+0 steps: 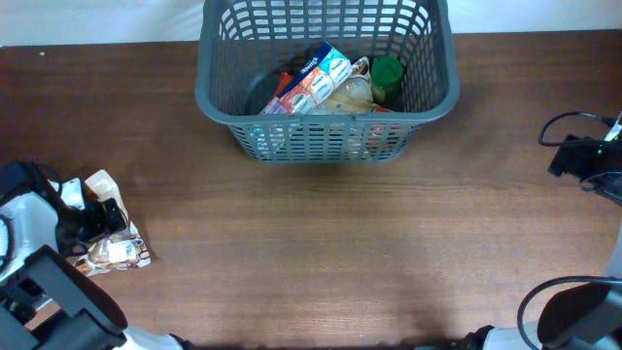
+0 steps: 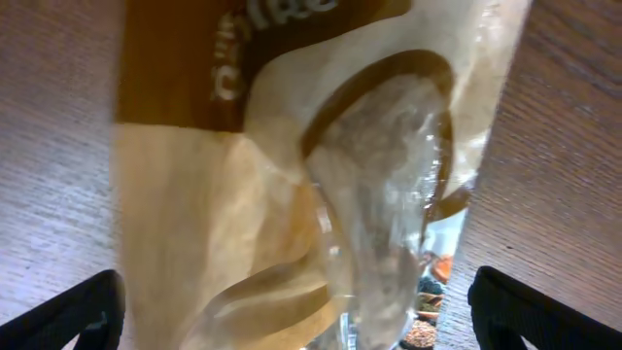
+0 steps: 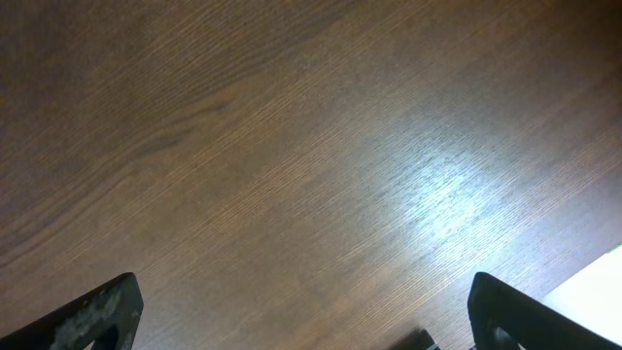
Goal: Pack container
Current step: 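Lower the left gripper and grasp the brown snack bag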
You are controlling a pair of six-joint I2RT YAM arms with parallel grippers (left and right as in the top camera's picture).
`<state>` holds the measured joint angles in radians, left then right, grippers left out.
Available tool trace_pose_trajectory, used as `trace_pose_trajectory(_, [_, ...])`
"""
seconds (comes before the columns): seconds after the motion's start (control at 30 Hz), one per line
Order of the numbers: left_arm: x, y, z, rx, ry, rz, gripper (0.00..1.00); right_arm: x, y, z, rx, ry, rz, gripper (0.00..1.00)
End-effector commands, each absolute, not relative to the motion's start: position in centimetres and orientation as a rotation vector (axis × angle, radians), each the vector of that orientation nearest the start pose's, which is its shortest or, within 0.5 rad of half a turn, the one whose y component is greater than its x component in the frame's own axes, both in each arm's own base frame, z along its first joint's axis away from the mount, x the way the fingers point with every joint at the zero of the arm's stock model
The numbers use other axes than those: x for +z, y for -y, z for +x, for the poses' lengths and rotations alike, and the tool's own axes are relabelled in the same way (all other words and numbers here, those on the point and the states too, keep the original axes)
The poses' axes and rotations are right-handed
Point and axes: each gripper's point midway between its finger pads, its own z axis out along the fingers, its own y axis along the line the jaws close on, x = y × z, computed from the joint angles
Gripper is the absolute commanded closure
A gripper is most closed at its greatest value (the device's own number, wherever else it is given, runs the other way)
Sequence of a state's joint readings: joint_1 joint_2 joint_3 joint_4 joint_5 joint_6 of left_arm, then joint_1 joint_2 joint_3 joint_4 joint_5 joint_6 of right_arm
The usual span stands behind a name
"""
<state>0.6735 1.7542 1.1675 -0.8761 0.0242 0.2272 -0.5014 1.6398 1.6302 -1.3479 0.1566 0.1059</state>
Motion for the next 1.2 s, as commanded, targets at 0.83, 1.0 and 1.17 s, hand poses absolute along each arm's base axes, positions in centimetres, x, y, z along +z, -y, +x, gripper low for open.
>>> trace_pose_trajectory(0.83, [-0.8,-18.7,27.6,0.078,-3.08,-0.634,0.01,19.7,18.7,27.9,-0.307,-2.797,0.922,0.01])
trace_pose_trajectory(1.0, [-1.3,-18.8,27.8,0.076,-3.077,-0.634,0.01,19.7,18.7,27.9,-0.307,-2.797,0.922,0.01])
trace_pose_trajectory(1.17, [-1.3,-18.9,28.0,0.081,-3.069,-0.632,0.01,19.7,18.7,27.9,-0.307,-2.797,0.922,0.01])
